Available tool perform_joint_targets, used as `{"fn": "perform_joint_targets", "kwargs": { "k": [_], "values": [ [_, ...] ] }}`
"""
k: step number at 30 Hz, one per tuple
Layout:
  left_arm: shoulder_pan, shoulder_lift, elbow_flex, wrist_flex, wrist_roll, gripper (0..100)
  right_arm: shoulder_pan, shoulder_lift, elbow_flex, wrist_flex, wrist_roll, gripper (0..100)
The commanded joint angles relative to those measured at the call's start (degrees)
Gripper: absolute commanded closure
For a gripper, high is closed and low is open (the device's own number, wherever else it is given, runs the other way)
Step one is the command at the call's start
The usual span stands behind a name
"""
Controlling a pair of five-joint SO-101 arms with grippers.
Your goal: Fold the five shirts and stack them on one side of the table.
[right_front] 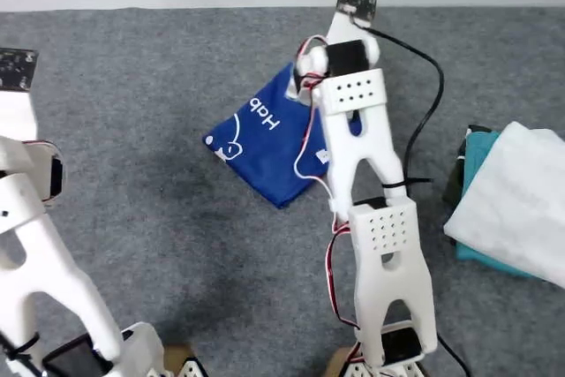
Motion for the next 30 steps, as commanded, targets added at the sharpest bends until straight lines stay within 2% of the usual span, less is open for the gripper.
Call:
{"fn": "perform_joint_targets", "kwargs": {
  "k": [1, 6, 10, 19, 26, 28, 30],
  "values": [
    [1.8, -1.2, -0.1, 0.3, -0.6, 99, -2.6, -3.6, -2.8, 2.3, -6.9, 65.5],
    [4.2, -1.2, -0.1, 0.2, -0.6, 99, -7.1, -3.7, -2.7, 2.2, -15.2, 53.8],
    [4.5, -1.2, -0.1, 0.2, -0.6, 99, -7.2, -0.7, -2.8, 1.5, -19.6, 50.4],
    [4.2, -1.2, -0.1, 0.4, -0.5, 99, -4.9, 11.2, -3.1, -6.6, -21.8, 50.4],
    [4.2, -1.2, -0.1, 0.5, -0.3, 99, -3.6, 21.8, -3.1, -17.2, -17.8, 50.6],
    [4.2, -1.2, -0.1, 0.5, -0.2, 99, -3.9, 23.8, -3.1, -18.2, -17.4, 53.7],
    [4.2, -1.2, -0.1, 0.5, -0.2, 99, -3.9, 24.3, -3.8, -18.3, -17.3, 62.3]
  ]
}}
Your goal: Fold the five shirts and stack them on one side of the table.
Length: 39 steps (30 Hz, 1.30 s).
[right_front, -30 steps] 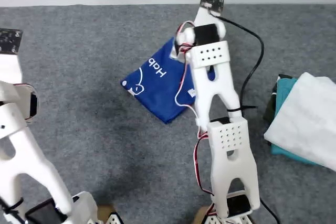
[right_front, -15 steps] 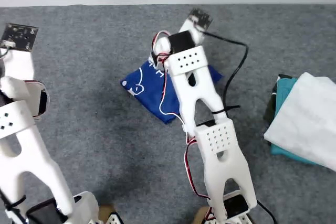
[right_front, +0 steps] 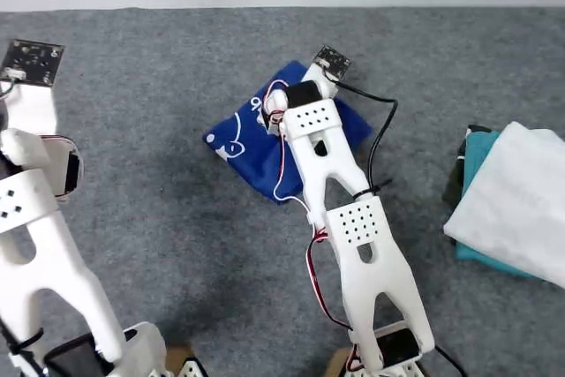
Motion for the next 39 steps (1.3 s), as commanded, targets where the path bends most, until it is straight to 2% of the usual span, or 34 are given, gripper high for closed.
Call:
{"fn": "perform_joint_targets", "kwargs": {
  "k": [1, 7, 11, 18, 23, 33, 39],
  "values": [
    [0.0, -1.2, -0.1, 0.5, -0.1, 99, 0.6, 1.5, -2.7, -1.8, 1.2, 67.9],
    [0.1, -1.2, -0.1, 0.5, -0.1, 99, 0.7, 1.6, -3.3, -1.3, 1.2, 99.7],
    [0.1, -1.2, -0.1, 0.6, -0.1, 99, 0.7, 0.7, -5.5, 2.4, 1.8, 98.0],
    [0.1, -1.3, -0.1, 1.1, -0.1, 99, 1.5, -0.5, -19.2, 13.9, 9.8, 99.1],
    [0.2, -1.4, -0.1, 1.1, -0.1, 99, 2.9, -5.3, -18.5, 18.9, 14.6, 99.1],
    [0.2, -1.4, -0.3, 1.1, -0.4, 99, 9.5, -20.9, -18.0, 19.0, 24.0, 99.1],
    [0.2, -1.3, -0.4, 1.0, -0.4, 99, 13.5, -34.7, -5.2, 18.9, 29.3, 99.1]
  ]
}}
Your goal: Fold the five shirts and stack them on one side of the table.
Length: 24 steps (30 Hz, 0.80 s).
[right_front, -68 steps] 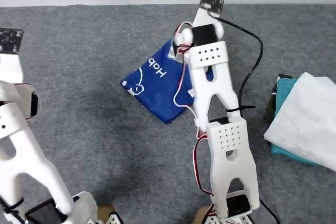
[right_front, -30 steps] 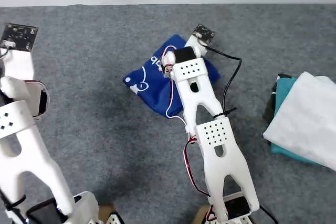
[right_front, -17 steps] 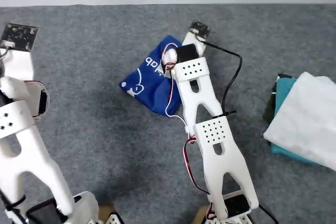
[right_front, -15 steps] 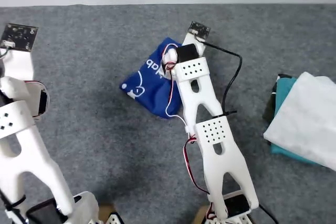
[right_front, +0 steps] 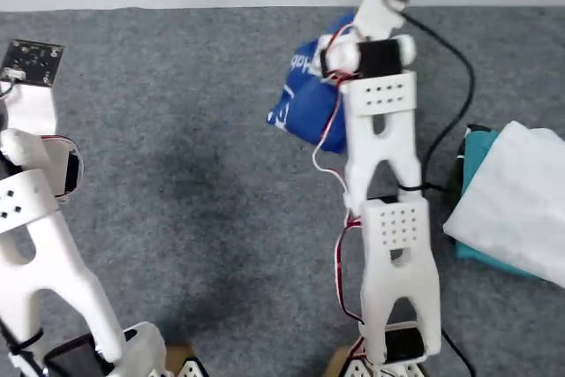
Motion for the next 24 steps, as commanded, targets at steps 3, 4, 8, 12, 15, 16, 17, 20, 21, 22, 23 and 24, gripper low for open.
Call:
{"fn": "perform_joint_targets", "kwargs": {
  "k": [3, 4, 8, 12, 15, 16, 17, 20, 21, 22, 23, 24],
  "values": [
    [0.2, -1.4, -0.4, 1.0, -0.1, 99, 5.7, -18.7, 16.6, 2.3, 5.5, 99.1],
    [0.2, -1.4, -0.4, 1.0, -0.1, 99, 6.7, -21.2, 19.8, 2.3, 6.3, 99.1],
    [0.3, -1.3, -0.4, 1.0, -0.1, 99, 12.3, -30.1, 30.1, 2.2, 13.1, 99.1],
    [0.3, -1.3, -0.4, 1.0, -0.1, 99, 18.6, -35.8, 40.1, 2.2, 21.4, 99.1],
    [0.3, -1.3, -0.3, 1.0, 0.0, 99, 22.7, -38.5, 46.2, 2.2, 25.8, 99.1],
    [0.3, -1.4, -0.3, 1.0, 0.0, 99, 23.9, -39.3, 47.8, 2.2, 27.5, 99.1],
    [0.3, -1.5, -0.2, 1.0, 0.0, 99, 25.0, -40.0, 49.1, 2.2, 29.2, 99.1],
    [0.3, -1.5, -0.2, 1.0, 0.0, 99, 28.3, -41.5, 50.5, 2.2, 34.2, 99.1],
    [0.3, -1.5, -0.2, 1.0, 0.0, 99, 29.3, -41.9, 50.5, 2.2, 35.7, 99.1],
    [0.3, -1.5, -0.2, 1.0, 0.0, 99, 30.4, -42.2, 50.5, 2.2, 36.9, 99.1],
    [0.3, -1.6, -0.2, 1.0, 0.0, 99, 31.3, -42.2, 50.5, 2.2, 37.9, 99.1],
    [0.3, -1.7, -0.2, 1.0, 0.0, 99, 32.3, -42.2, 50.5, 2.2, 38.9, 99.1]
  ]
}}
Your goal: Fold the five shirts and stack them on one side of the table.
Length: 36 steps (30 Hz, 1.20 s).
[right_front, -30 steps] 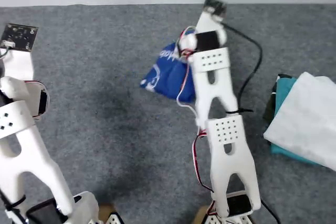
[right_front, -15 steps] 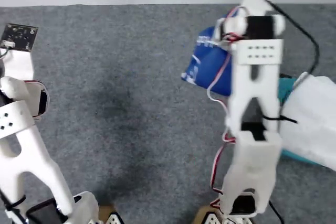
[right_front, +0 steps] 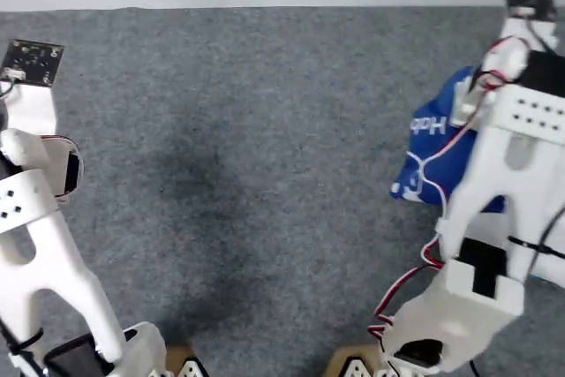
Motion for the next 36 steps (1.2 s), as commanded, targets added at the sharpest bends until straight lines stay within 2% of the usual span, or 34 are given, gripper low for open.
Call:
{"fn": "perform_joint_targets", "kwargs": {
  "k": [1, 11, 18, 26, 28, 33, 36],
  "values": [
    [0.3, -1.8, -0.1, 1.0, 0.0, 99, 4.4, -3.8, -0.4, 2.2, 4.1, 99.1],
    [0.3, -1.7, -0.1, 1.0, 0.0, 99, 12.9, -3.4, -0.1, 2.2, 10.9, 99.1],
    [0.3, -1.3, 0.0, 1.0, 0.0, 99, 18.9, 3.2, -0.1, 2.1, 14.9, 99.1],
    [0.3, -1.3, 0.6, 1.0, 0.0, 99, 25.5, 10.6, -0.1, -2.8, 24.4, 98.6],
    [0.3, -1.3, 1.9, 1.0, 0.0, 99, 25.9, 11.4, -0.4, -2.2, 23.6, 94.3],
    [0.3, -1.3, 4.2, 0.7, 0.0, 99, 25.6, 7.8, -0.4, 0.6, 17.1, 73.1],
    [0.4, -1.3, 4.2, 0.6, 0.0, 99, 24.9, 3.4, -0.4, 0.7, 15.9, 69.2]
  ]
}}
